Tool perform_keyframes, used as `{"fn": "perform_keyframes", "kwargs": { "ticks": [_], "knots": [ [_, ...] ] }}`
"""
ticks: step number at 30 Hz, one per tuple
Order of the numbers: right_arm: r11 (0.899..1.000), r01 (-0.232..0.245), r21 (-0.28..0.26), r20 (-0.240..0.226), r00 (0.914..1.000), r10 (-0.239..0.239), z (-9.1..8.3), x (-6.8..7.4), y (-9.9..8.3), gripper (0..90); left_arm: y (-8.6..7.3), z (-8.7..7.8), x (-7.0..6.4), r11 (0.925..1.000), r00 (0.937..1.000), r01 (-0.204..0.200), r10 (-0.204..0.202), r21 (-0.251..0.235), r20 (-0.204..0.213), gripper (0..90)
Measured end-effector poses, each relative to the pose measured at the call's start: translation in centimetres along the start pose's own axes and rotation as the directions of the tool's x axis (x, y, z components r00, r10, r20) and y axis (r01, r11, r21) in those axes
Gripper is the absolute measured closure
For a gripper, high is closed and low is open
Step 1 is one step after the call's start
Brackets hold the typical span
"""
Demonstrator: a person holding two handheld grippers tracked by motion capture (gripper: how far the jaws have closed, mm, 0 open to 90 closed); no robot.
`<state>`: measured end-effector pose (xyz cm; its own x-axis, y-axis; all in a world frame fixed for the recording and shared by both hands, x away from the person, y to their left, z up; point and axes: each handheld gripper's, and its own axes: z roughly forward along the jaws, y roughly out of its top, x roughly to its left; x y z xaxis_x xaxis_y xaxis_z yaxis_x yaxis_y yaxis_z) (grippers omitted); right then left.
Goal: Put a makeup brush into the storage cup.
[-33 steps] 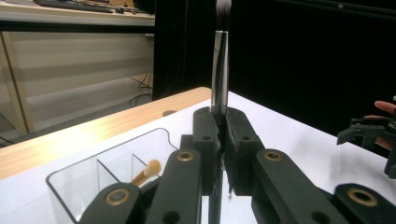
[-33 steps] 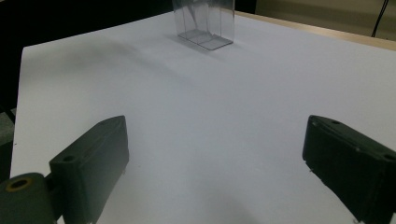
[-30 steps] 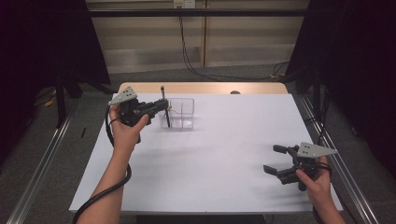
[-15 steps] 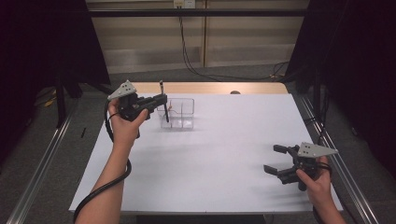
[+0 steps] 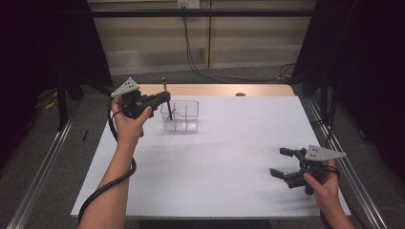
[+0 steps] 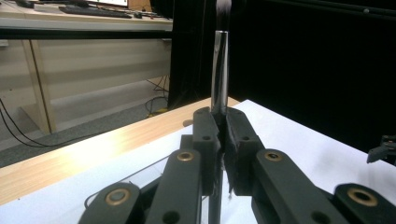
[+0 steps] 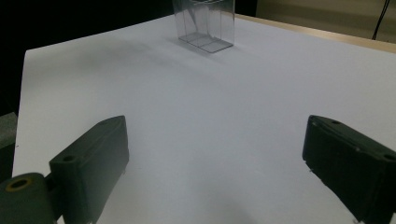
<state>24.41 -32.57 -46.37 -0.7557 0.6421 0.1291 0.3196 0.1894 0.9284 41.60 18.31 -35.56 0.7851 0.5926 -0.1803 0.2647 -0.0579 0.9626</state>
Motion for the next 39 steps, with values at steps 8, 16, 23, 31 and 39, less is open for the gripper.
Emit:
{"fn": "perform_keyframes", "kwargs": {
  "ticks": [8,16,23,31,39],
  "knots": [
    [1.000,-0.001,-0.002,-0.003,1.0000,0.001,0.0,0.0,0.0,7.0,0.4,0.3,0.5,0.9999,0.9998,0.006,-0.006,-0.010,-0.020,84.2],
    [1.000,0.001,-0.002,-0.004,1.0000,-0.001,0.0,0.0,0.0,7.0,0.5,0.5,0.8,0.9998,0.9992,0.009,-0.010,-0.017,-0.039,84.2],
    [1.000,0.005,-0.003,-0.009,0.9999,-0.005,0.0,0.0,0.0,7.0,0.9,0.6,1.1,0.9997,0.9980,0.004,-0.006,-0.026,-0.063,84.2],
    [1.000,0.006,-0.007,-0.010,0.9999,-0.006,0.0,0.0,0.0,7.0,1.2,0.9,1.4,0.9995,0.9966,0.007,-0.010,-0.030,-0.081,84.2],
    [1.000,0.004,-0.009,-0.010,0.9999,-0.004,-0.1,-0.1,0.0,7.0,1.3,1.1,1.9,0.9995,0.9951,0.008,-0.011,-0.030,-0.098,84.2]
  ]
}}
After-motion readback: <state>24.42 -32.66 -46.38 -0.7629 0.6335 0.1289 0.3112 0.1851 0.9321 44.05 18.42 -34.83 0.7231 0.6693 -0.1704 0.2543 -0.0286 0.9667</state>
